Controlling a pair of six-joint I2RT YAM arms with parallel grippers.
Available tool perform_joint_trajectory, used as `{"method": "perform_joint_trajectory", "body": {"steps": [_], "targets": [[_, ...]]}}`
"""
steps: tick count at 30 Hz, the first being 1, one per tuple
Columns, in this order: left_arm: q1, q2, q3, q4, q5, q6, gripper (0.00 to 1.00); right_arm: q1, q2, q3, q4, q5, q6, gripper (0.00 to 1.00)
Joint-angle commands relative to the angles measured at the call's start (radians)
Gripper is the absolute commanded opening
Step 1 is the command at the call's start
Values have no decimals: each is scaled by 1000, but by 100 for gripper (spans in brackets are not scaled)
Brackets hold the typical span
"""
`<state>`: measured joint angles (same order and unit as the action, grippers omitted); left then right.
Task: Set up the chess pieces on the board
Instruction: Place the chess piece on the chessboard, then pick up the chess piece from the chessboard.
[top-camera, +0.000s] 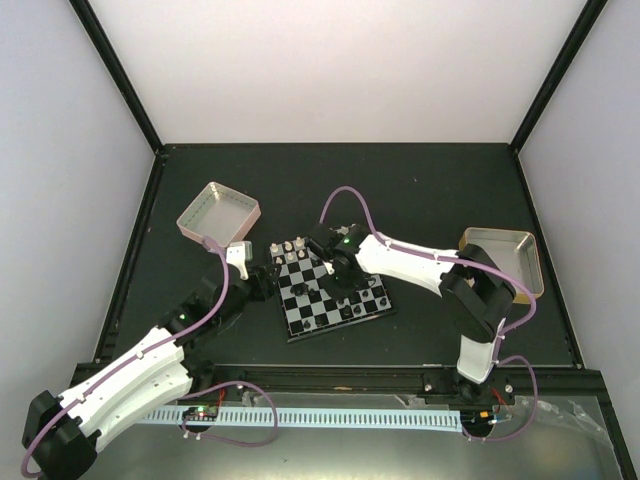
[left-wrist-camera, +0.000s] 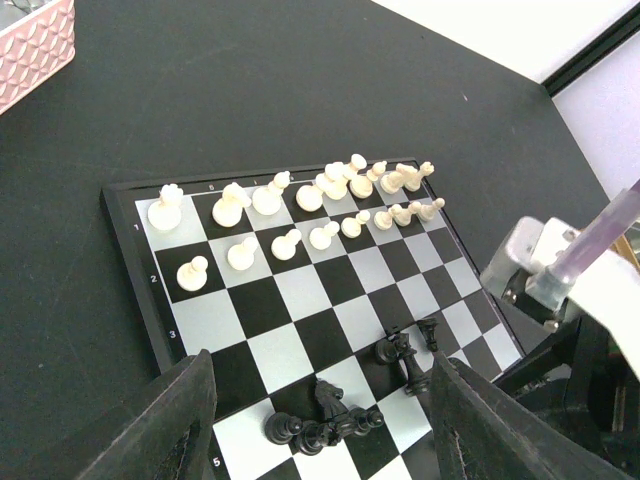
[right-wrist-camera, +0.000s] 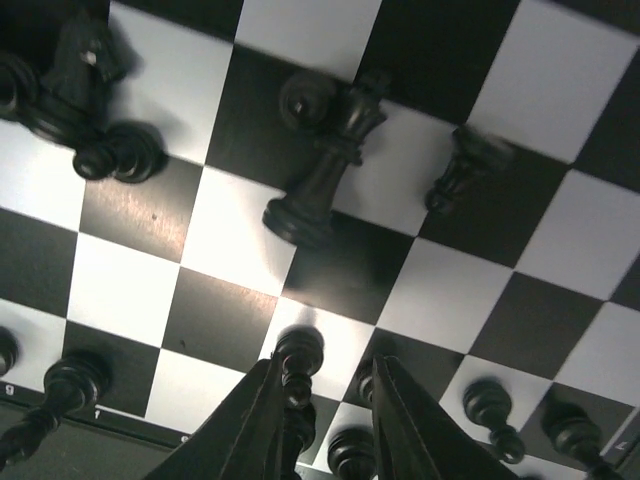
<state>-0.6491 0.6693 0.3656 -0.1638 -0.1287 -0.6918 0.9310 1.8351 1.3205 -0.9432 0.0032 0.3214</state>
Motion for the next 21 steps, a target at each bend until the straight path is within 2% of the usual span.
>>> {"method": "perform_joint_trajectory", "body": {"steps": [1,7,15,21], "targets": [[7,-9,-1,14,1,2,60,-18,-36,42,23,77,35,26],[7,-19,-3,1,-4,5,60,-91,-3,60,64,109,15,31],[9,-21,-3,0,-7,5,60,-105,98,137,81,129,-47,39],[9,-23,-4,-6,-11,7,60,-108,146,169,69,112,-71,38]]}}
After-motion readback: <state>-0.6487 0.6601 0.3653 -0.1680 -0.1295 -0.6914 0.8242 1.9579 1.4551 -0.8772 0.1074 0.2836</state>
